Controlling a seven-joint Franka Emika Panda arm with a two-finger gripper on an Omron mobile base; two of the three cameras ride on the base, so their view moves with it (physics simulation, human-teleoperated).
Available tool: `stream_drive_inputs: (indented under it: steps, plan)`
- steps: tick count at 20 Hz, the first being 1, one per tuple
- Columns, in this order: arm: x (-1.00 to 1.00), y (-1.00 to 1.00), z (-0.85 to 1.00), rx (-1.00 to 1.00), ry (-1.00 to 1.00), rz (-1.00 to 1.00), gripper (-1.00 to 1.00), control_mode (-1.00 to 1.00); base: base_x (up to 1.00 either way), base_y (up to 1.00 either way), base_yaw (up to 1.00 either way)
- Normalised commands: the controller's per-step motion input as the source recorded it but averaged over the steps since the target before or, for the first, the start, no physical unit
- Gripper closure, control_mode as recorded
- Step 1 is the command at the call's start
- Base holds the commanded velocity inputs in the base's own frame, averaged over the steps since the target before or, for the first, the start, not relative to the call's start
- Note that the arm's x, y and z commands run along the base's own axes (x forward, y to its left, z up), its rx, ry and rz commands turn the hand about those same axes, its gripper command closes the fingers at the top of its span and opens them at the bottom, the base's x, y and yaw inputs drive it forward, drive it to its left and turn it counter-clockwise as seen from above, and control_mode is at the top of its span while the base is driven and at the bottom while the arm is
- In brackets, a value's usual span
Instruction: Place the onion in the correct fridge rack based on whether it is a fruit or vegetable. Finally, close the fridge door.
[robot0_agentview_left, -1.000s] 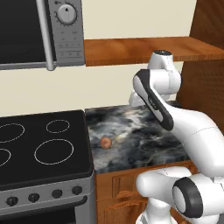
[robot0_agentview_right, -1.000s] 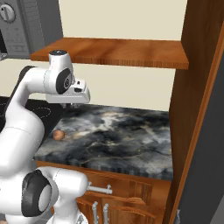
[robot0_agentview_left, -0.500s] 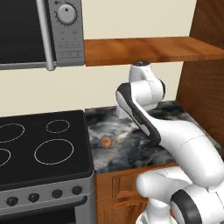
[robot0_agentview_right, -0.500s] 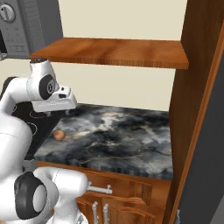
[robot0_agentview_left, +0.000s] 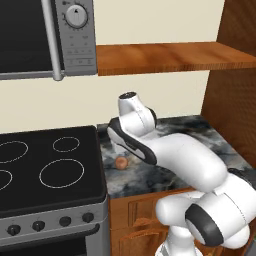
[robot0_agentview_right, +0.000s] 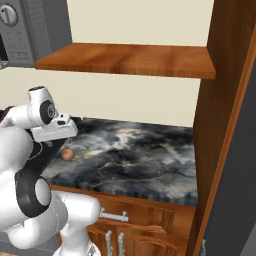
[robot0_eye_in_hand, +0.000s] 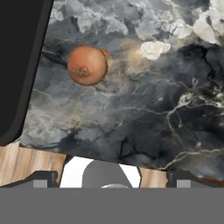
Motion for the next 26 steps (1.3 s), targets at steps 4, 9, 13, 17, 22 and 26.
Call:
stream_drive_inputs:
  steps: [4, 9, 13, 17, 22, 26]
  plan:
    - [0.23, 0.32, -0.54, -0.02, 0.02, 0.00, -1.00, -1.00, 0.00, 0.00, 0.00]
    - [0.37, 0.21, -0.48, -0.02, 0.03, 0.00, -1.00, -1.00, 0.00, 0.00, 0.00]
    - [0.26, 0.00, -0.36, 0.00, 0.00, 0.00, -1.00, -1.00, 0.00, 0.00, 0.00]
    - [0.26, 0.00, -0.28, 0.00, 0.00, 0.00, -1.00, -1.00, 0.00, 0.00, 0.00]
    - [0.16, 0.03, -0.27, 0.00, 0.01, 0.00, -1.00, -1.00, 0.00, 0.00, 0.00]
    - [0.24, 0.21, -0.27, 0.00, 0.03, 0.00, -1.00, -1.00, 0.00, 0.00, 0.00]
